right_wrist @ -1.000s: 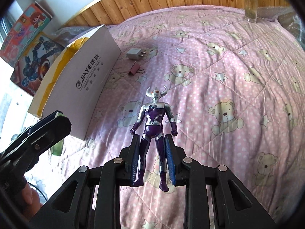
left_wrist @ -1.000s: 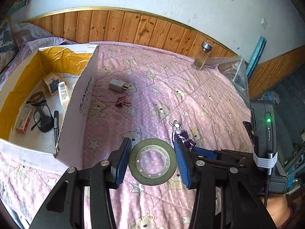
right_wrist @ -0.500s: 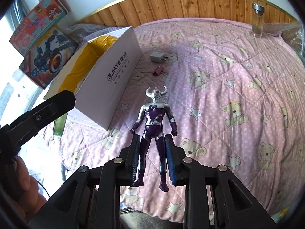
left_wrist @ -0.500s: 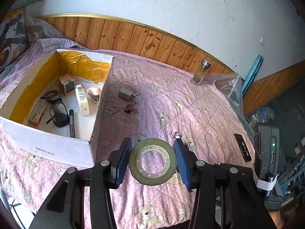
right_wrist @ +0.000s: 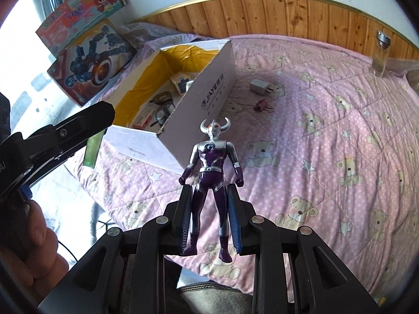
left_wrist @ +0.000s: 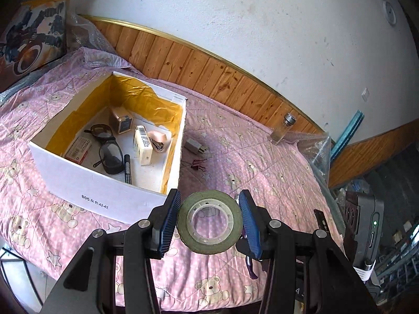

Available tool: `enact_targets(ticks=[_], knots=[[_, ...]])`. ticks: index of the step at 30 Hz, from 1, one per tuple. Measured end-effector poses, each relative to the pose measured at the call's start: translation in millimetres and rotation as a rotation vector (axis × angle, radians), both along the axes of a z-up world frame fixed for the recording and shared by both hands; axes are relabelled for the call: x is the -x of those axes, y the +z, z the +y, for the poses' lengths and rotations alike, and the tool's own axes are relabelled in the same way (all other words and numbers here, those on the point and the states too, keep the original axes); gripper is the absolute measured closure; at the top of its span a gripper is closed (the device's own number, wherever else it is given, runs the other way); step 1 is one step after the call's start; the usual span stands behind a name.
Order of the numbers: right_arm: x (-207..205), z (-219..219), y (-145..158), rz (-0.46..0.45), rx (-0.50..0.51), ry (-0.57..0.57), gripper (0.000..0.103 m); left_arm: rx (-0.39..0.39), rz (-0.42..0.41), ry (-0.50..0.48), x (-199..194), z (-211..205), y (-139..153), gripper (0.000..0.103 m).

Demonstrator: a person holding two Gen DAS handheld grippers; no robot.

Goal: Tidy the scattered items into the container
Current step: 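Carry the tape roll and purple figure with both tools over the white box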

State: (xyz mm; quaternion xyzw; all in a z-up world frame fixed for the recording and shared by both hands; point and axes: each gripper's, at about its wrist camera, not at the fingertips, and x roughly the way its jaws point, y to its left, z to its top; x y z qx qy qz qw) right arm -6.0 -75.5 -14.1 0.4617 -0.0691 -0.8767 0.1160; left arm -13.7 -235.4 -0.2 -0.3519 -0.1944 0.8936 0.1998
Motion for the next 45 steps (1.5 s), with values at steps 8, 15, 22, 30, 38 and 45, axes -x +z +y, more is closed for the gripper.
enact_targets(ticks=[8,15,22,30,38,45], knots=[[5.7,-20.7,16.9,0.022,-0.009,0.049,0.076,-0.073,0.008,0.041,7.7,-31.8,10.5,0.055],[15.6,-39.5,35.2,0.051,-0.01,0.099,0.076,-0.106,0.01,0.079,17.6,-54.7,19.3,0.055],[33.0,-54.2,52.3,0.075,-0.022,0.149,0.076,-0.124,0.013,0.118,36.6,-72.2,26.4,0.055],[65.0,-56.4,65.9,0.081,-0.027,0.19,0.076,-0.146,-0.015,0.152,67.5,-81.0,27.5,0.055],[104.8,-54.6,77.8,0.083,-0.034,0.218,0.076,-0.158,-0.093,0.154,99.4,-68.7,8.8,0.055],[145.8,-53.0,80.7,0.071,-0.048,0.238,0.076,-0.126,-0.16,0.142,119.7,-54.8,-8.5,0.055]])
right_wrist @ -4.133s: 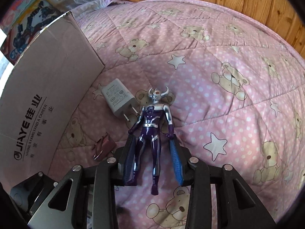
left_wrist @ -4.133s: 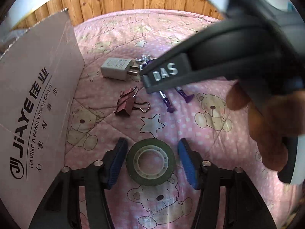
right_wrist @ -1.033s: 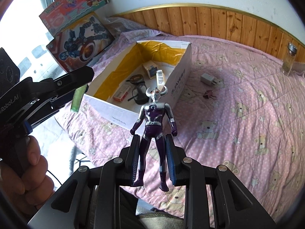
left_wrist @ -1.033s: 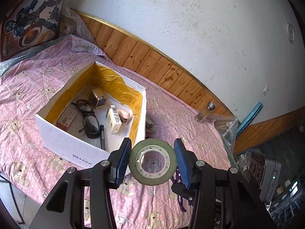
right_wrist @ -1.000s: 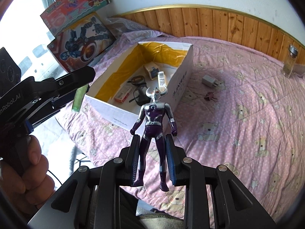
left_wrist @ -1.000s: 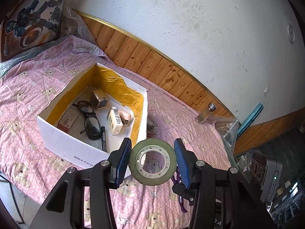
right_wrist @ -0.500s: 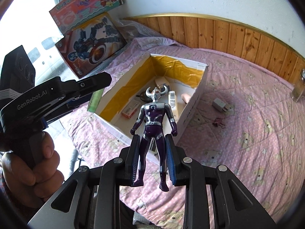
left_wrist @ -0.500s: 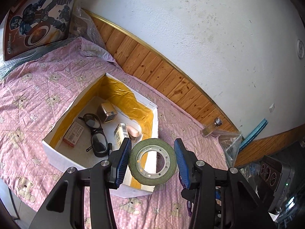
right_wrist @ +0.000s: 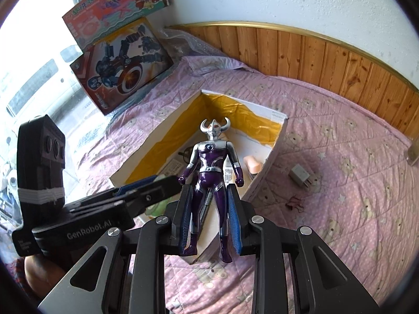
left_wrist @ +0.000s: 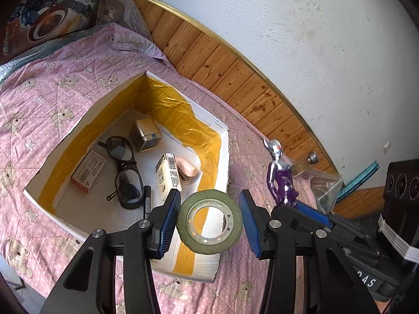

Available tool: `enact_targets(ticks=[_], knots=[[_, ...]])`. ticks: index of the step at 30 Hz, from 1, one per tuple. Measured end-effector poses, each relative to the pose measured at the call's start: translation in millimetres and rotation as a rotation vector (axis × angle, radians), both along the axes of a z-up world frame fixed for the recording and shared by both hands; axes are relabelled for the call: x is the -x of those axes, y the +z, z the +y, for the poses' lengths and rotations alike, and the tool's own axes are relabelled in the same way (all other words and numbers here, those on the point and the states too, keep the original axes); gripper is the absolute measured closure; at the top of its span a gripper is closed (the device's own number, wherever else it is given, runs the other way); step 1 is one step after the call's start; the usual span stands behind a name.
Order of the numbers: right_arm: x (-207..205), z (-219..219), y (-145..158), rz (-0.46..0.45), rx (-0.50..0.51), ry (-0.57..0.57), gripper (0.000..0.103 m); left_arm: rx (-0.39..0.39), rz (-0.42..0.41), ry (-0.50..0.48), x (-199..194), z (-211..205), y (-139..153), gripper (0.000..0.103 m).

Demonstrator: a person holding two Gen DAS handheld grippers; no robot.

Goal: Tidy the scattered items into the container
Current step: 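Carry the tape roll and purple figure with both tools over the white box, then lower the tape roll and figure into the white box with both tools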

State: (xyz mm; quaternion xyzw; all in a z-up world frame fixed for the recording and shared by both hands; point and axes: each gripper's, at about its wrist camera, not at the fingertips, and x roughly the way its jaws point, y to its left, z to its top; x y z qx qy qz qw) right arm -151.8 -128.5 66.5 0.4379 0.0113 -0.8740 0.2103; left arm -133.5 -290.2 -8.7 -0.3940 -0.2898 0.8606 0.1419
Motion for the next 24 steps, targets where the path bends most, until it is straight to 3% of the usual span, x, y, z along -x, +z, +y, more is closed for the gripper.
enact_targets(ticks=[13,24], knots=[[83.5,-18.3,-20.4,-0.079,-0.048,0.059,0.076,0.036,-0.112,-0.041,28.8,23.4,-30.2,0.055],[156.2,-30.1,-59.0,-0.225,-0.06,0.083,0.076,0.002,-0.196,-0.025,45.9,15.4,-52.3,0.055]])
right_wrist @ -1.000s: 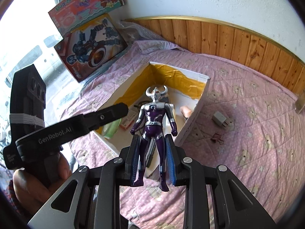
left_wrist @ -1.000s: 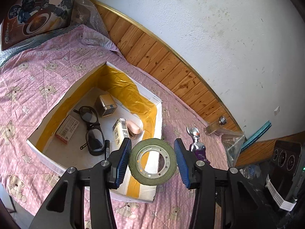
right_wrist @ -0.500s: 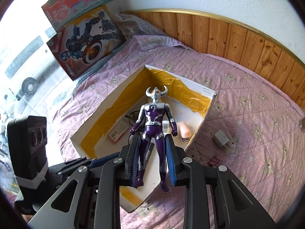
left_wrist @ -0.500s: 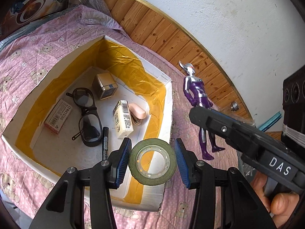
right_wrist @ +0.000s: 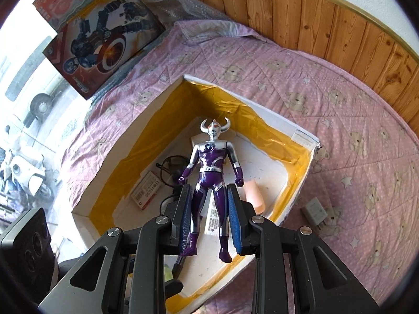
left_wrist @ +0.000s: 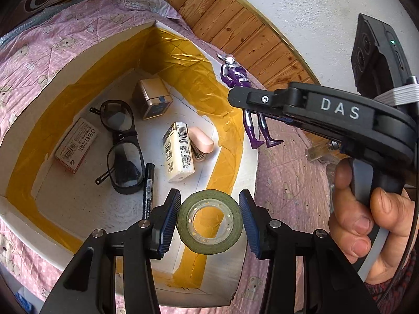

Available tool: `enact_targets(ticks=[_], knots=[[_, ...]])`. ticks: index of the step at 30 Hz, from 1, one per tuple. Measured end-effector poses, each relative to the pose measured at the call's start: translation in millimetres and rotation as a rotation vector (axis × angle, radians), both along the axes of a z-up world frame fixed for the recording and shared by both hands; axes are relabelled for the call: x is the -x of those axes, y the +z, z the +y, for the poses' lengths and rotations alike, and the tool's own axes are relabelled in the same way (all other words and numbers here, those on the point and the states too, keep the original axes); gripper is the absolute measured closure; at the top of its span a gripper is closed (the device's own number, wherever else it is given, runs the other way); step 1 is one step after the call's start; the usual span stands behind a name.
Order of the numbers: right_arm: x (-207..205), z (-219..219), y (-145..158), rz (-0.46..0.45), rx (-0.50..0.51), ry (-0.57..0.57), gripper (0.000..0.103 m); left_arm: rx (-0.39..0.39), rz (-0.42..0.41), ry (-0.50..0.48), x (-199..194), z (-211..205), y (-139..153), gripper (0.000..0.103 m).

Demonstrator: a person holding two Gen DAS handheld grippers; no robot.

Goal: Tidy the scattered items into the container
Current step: 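Lower the tape roll and figure into the white box with both tools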

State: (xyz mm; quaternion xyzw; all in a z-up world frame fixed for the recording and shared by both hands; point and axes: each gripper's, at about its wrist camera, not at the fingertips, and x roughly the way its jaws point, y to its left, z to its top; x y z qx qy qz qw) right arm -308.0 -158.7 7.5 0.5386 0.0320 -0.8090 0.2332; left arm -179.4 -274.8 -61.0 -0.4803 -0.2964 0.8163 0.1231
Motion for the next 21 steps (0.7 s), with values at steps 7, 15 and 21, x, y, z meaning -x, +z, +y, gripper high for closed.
enact_targets(ticks=[7,15,21], knots=[[30.7,-7.7,-21.9,-0.051,-0.045,-0.002,0.076,-0.044,-0.072,0.033,12.8,-10.3,-15.9,0.055],[58.2,-13.1,-43.0,-0.096,-0.075,-0.017,0.076,-0.041,-0.109,0.006,18.8,-3.4,-24.6,0.055],[72.8,-19.3,-55.7,-0.106,-0.092,-0.021,0.074,-0.044,-0.126,0.006,25.3,-6.2,-30.5,0.055]])
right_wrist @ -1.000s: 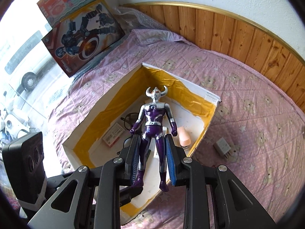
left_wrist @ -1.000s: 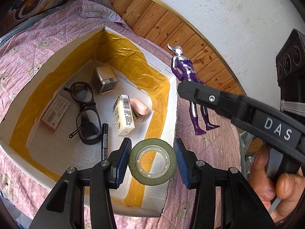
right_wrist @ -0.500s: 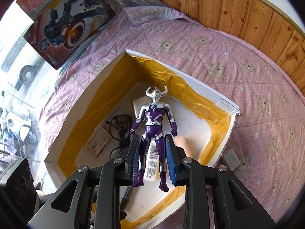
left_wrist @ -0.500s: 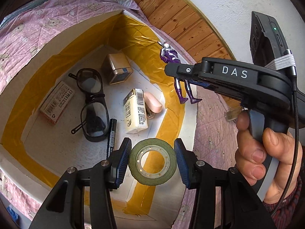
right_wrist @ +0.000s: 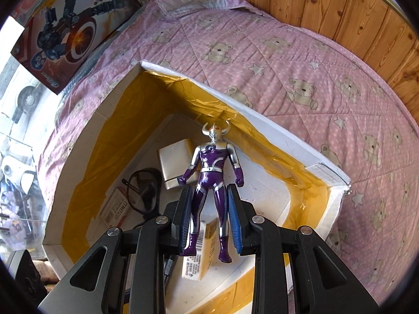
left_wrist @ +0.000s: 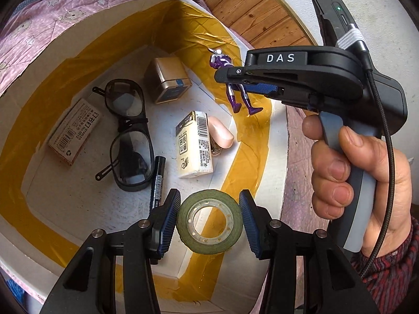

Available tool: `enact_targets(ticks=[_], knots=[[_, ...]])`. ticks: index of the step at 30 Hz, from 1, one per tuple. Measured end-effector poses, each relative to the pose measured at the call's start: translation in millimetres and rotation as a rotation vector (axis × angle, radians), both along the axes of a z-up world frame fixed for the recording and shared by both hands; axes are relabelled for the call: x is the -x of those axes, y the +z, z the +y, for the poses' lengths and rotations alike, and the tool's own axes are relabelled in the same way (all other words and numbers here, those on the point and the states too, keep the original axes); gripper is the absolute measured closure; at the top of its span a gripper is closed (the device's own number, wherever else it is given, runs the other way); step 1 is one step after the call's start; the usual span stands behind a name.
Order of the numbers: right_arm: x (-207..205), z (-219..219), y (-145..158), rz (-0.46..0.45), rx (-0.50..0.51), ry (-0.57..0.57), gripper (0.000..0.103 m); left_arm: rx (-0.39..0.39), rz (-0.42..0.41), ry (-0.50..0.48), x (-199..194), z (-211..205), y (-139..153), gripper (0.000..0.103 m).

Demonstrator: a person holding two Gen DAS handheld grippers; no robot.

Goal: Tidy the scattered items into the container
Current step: 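Lower the tape roll and figure into the white box with both tools, then withdraw both tools from the box toward the charger and binder clip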

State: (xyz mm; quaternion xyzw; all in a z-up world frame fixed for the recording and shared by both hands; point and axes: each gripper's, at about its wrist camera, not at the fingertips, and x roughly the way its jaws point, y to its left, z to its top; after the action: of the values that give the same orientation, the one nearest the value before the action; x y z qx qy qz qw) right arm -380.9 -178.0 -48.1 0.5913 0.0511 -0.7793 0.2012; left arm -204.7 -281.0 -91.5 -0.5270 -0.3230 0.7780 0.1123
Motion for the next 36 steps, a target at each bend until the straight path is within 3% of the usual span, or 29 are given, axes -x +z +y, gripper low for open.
enact_targets(ticks=[4,25,29,36], knots=[[7.7,1.4,-6.8,-0.006,-0.008,-0.021,0.065,0.01,-0.008,-0.007,3.2,-0.2,-1.3,0.055],[-9.2,12.0,1.8,-0.031,-0.009,-0.019,0.065,-0.006,0.022,-0.018,-10.6,0.6,18.6,0.053],[-22.7,12.0,7.7,-0.027,-0.013,-0.006,0.065,0.015,0.04,-0.018,-18.1,3.9,25.0,0.053],[-53.2,11.5,22.8,-0.004,-0.015,0.031,0.065,0.129,0.122,-0.012,-38.3,6.5,48.1,0.053]])
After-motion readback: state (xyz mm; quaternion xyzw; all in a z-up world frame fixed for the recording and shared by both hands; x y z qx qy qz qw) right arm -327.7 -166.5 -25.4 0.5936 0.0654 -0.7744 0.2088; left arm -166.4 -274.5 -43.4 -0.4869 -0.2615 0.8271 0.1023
